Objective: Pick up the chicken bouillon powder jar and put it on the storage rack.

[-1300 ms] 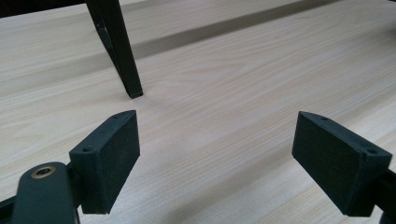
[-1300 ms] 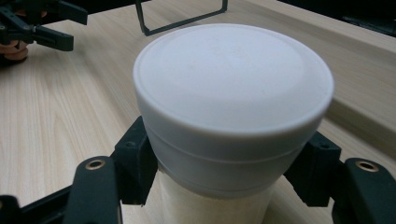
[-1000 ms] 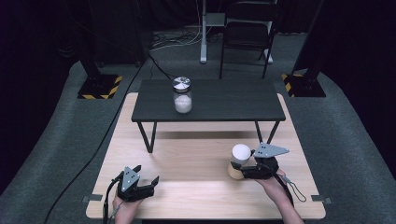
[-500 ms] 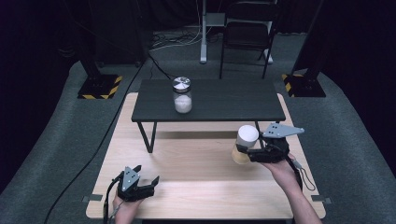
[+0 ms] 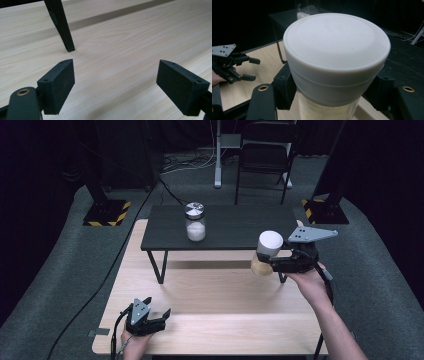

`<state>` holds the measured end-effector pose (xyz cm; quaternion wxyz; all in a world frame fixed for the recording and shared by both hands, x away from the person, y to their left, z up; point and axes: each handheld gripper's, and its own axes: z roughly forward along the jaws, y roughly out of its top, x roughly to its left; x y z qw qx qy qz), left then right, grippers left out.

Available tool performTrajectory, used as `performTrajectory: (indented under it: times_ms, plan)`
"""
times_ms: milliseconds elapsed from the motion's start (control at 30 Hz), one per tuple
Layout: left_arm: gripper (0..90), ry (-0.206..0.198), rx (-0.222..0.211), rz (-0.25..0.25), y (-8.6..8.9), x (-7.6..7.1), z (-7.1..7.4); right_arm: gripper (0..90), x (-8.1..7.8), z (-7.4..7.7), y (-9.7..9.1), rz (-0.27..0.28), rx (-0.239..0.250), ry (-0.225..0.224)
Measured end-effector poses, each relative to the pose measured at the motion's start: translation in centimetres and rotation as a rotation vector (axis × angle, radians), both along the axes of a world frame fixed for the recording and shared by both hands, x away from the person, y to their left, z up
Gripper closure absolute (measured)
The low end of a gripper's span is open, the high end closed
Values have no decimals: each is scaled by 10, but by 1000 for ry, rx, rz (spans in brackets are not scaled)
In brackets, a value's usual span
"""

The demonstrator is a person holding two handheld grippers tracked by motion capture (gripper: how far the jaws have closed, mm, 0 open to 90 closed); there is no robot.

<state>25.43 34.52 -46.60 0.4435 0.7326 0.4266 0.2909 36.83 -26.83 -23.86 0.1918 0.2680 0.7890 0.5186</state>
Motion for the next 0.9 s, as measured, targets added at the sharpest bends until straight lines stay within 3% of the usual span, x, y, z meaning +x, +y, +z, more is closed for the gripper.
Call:
performTrajectory:
  times_ms: [400,900]
  plan:
    - [147,1,-1,-1,0,0,0,340,16,24,9,-9,14,-26]
    - [148,3,0,-4,0,1,0,339,43,41,41,-175,-5,-37]
